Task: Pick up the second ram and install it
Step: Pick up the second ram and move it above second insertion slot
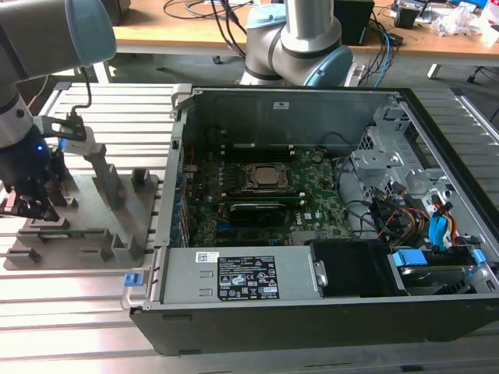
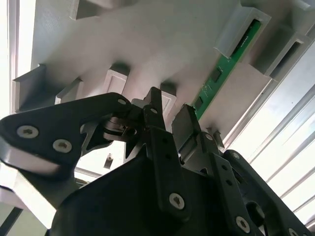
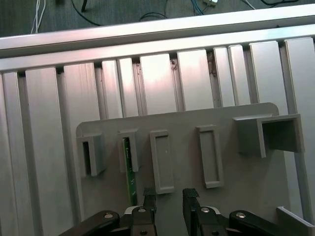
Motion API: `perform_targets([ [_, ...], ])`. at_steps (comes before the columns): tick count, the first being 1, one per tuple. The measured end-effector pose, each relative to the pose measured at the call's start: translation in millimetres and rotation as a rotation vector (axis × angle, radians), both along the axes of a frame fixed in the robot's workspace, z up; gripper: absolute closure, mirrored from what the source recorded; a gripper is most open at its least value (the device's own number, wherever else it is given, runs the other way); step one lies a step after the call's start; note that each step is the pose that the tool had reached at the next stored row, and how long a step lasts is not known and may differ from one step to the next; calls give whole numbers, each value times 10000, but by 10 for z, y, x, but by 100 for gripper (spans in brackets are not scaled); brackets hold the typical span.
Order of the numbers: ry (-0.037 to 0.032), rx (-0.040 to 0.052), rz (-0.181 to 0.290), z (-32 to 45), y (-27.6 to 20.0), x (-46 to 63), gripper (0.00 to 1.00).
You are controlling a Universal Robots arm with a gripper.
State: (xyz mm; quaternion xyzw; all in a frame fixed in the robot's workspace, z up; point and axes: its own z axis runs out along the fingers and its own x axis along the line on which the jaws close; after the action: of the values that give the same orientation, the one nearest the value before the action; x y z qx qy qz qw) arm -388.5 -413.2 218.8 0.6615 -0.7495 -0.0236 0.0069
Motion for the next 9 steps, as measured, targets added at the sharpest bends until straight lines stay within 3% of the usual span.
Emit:
perform_targets([
  [9,0,0,0,-149,0,0,64],
])
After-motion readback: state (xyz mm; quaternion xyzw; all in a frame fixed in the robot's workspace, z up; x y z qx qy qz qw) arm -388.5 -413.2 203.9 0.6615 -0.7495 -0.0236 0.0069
